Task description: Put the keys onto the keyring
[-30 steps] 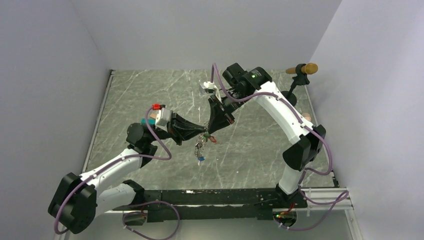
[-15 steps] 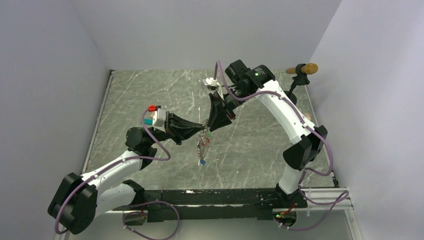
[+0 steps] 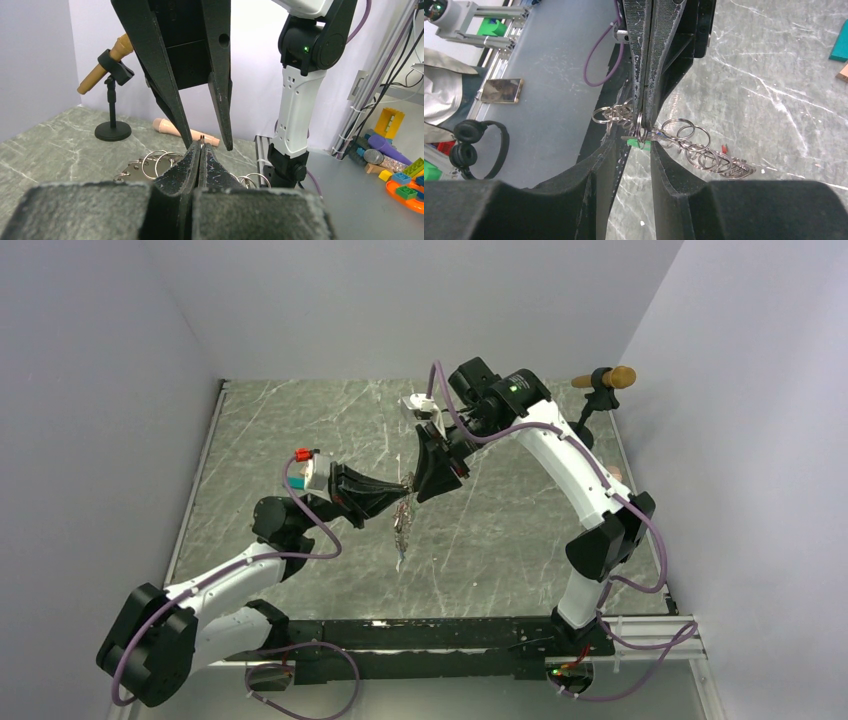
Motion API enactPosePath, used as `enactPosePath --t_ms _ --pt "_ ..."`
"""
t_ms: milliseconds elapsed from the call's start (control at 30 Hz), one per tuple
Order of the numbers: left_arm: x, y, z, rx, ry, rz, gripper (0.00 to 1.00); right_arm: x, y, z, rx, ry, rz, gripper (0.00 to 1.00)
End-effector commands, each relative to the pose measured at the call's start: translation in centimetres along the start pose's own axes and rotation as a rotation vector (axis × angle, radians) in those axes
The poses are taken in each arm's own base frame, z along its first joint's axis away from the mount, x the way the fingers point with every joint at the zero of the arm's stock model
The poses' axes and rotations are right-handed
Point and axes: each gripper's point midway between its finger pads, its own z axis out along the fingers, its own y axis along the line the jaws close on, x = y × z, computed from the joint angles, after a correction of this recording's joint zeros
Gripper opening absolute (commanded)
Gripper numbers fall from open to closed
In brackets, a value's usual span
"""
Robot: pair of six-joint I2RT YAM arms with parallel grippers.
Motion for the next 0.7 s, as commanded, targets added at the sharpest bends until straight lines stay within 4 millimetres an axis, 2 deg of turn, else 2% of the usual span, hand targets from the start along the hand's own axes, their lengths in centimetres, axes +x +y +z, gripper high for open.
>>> enactPosePath --t_ms 0,233,367,500,667 --pt "-1.8 -0.4 0.3 0.006 -0.072 0.037 0.00 -1.8 -0.1 0.0 0.000 -0.040 -0.061 0.36" --pt "-1.7 0.0 0.2 -0.025 -0.067 0.034 0.00 -2.0 -0.4 -0.1 0.016 -0.040 -0.059 0.35" --pt "-1.5 0.4 0.1 -0.050 -0.067 0.032 0.00 -1.9 -0.6 0.1 0.017 -0.038 -0.052 0.23" --pt "-1.4 0.7 0.1 -0.065 -0.062 0.029 0.00 -1.7 -0.9 0.2 0.022 -0.030 -0.048 0.02" --pt "-1.0 0.9 -0.1 -0.086 -0.036 0.020 0.01 -0.9 -1.5 0.2 0.060 0.004 -0.033 0.00"
